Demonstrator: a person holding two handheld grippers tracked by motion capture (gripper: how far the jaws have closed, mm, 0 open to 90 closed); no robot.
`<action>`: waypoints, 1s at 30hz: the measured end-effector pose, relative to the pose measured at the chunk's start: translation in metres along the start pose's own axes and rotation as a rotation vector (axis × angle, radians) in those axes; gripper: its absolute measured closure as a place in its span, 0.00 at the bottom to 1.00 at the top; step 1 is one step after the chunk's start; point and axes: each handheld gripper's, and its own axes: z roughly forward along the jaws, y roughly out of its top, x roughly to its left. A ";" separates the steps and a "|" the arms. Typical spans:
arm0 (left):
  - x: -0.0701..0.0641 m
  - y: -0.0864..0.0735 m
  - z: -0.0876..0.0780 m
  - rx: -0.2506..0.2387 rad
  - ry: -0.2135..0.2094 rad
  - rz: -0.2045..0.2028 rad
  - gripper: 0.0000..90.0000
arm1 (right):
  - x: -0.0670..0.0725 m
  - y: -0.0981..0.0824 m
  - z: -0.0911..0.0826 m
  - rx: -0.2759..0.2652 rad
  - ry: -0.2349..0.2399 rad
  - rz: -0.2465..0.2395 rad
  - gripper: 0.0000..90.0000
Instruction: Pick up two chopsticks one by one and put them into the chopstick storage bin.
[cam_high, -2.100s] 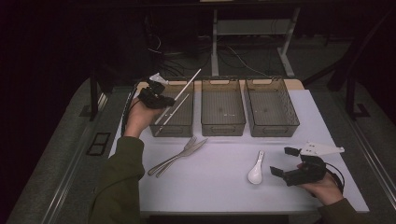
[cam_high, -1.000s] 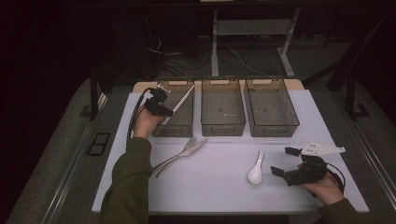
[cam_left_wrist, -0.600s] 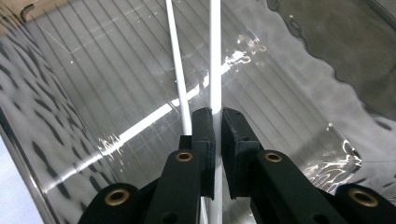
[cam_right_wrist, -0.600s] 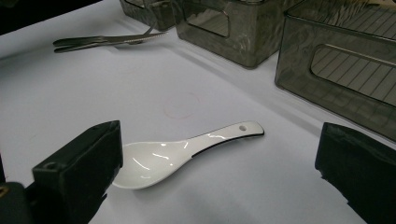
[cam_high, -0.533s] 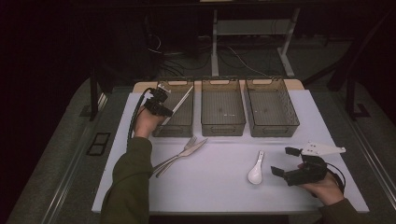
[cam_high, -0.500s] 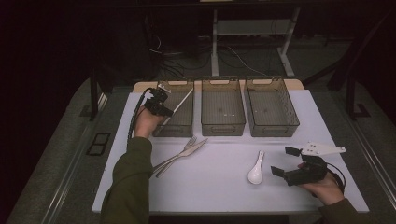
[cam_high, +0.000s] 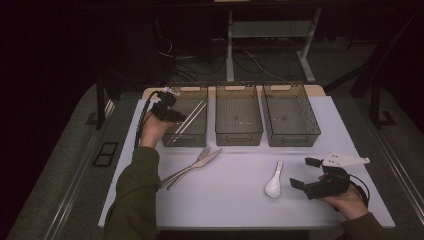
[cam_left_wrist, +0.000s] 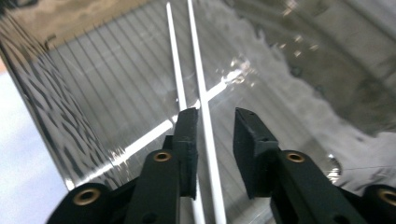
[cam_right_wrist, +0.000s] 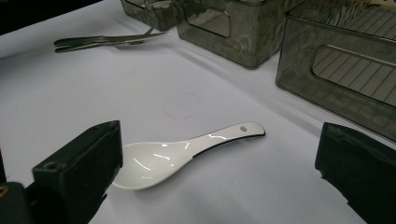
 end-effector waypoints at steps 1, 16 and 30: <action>-0.001 0.000 -0.004 -0.009 -0.002 0.003 0.73 | 0.000 0.000 0.000 -0.001 0.001 -0.001 0.01; -0.031 -0.004 -0.051 -0.159 -0.126 0.058 0.48 | -0.001 0.003 0.002 -0.004 0.006 0.006 0.01; -0.075 -0.049 -0.077 -0.242 -0.163 0.120 0.31 | 0.000 0.002 0.001 0.004 0.008 -0.004 0.01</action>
